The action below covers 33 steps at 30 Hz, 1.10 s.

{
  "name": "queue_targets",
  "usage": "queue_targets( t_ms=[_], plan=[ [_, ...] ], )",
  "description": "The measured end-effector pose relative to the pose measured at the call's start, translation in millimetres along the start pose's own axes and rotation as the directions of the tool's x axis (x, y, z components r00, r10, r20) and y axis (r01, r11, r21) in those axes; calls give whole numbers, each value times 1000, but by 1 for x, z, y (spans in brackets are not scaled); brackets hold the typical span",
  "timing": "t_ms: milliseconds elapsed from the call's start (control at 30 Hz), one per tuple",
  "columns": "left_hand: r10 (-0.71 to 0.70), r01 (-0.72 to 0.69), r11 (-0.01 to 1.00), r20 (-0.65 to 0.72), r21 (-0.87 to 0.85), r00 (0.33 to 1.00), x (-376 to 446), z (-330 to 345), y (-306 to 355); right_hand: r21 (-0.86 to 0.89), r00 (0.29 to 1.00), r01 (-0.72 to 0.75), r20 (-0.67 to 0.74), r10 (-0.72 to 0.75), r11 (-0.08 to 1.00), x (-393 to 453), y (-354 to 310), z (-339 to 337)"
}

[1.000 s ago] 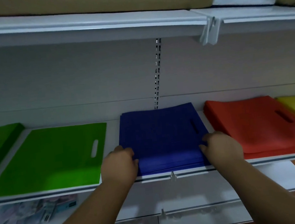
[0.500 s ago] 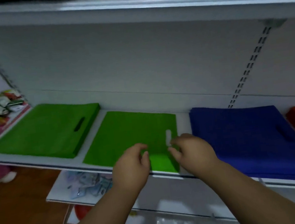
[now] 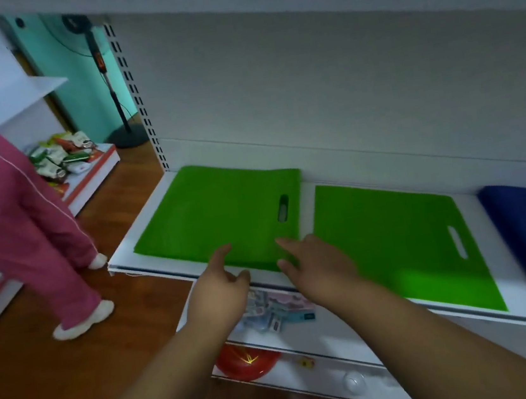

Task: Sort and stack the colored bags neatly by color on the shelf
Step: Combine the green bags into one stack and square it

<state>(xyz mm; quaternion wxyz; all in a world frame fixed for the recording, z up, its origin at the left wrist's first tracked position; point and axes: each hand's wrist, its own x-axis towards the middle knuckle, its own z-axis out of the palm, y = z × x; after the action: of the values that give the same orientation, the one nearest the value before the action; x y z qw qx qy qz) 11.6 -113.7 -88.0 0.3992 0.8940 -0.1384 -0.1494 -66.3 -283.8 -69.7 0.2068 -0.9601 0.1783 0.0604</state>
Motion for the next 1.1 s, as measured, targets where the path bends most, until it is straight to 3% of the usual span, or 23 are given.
queue_targets(
  t_ms=[100,233,333,433,533,667,833,933,1100],
  plan=[
    [-56,62,993,61,-97,997,8,-8,-10,-28,998,-66,-1,66,997,2,-13,5],
    [-144,158,935,68,-317,987,15,-14,-17,-151,985,-132,-134,112,980,1,-19,0],
    [-186,174,825,32,-537,982,14,-21,-20,-103,963,-55,-267,26,993,-3,-14,3],
    [-278,134,746,-122,-652,953,21,-30,-21,0,899,55,-435,-49,999,-9,-8,4],
    [-272,69,824,-287,-562,918,30,-33,-20,54,806,45,-591,-4,998,-24,17,-1],
    [-63,-41,931,-269,-363,961,17,-9,3,120,747,-203,-622,233,972,-59,78,-20],
    [161,-172,984,-154,-56,975,0,36,38,85,747,-414,-537,392,906,-91,136,-35],
    [178,-180,984,-123,-9,976,-14,65,61,59,748,-484,-489,448,873,-116,170,-39],
    [177,-170,979,-56,108,983,-30,103,82,42,769,-476,-465,439,878,-140,212,-44]
  ],
)
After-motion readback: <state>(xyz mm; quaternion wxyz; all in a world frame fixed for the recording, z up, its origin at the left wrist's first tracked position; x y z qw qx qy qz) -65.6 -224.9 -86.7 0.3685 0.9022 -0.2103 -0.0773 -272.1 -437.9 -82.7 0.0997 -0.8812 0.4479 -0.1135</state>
